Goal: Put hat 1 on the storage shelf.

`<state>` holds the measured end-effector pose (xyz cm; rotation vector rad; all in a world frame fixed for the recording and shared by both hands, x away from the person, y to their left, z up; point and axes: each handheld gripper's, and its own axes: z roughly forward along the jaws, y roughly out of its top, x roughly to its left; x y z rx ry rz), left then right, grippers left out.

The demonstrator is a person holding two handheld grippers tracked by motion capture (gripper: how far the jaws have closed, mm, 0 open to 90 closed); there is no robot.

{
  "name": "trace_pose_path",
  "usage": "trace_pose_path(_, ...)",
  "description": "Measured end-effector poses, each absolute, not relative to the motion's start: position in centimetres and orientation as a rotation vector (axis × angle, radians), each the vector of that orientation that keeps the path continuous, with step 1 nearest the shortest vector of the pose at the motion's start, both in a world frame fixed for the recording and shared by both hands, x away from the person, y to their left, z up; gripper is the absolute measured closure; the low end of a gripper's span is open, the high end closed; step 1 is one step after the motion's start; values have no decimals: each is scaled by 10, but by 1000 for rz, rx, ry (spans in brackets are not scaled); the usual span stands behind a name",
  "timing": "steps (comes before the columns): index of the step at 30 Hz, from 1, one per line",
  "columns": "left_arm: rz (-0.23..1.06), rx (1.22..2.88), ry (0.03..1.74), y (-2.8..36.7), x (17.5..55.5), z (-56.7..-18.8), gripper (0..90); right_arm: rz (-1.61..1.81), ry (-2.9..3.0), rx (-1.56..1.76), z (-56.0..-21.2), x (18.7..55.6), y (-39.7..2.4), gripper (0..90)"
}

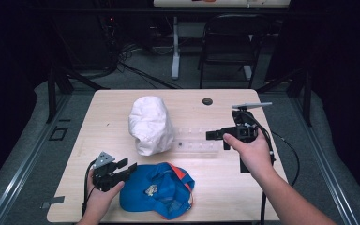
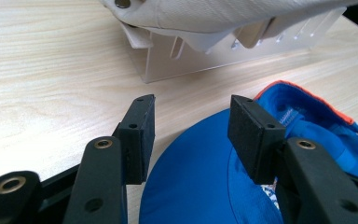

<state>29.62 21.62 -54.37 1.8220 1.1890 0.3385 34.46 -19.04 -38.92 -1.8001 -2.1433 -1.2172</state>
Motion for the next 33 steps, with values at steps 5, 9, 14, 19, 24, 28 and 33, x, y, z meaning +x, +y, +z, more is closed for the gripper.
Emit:
trace_pose_path(5,358,1801,1222,223,297,-544,514,-1204,-2174,-1782,-403,339,-185,579)
trace_pose_path(9,376,1792,1240,229,298,-544,509,-1157,-2267,-1759,-417,335,-177,585)
trace_pose_path(14,388,1784,1252,235,298,-544,508,-1117,-2331,-1733,-436,328,-168,593)
trace_pose_path(19,389,1798,1239,236,297,-544,521,-1085,-2342,-1712,-454,322,-164,602)
trace_pose_path(24,399,1818,1214,234,298,-545,523,-1070,-2326,-1696,-466,318,-163,609)
trace_pose_path(28,384,1821,1202,232,302,-547,523,-1060,-2321,-1672,-477,316,-161,610)
trace_pose_path(33,384,1837,1193,232,302,-548,521,-1018,-2307,-1668,-496,316,-157,609)
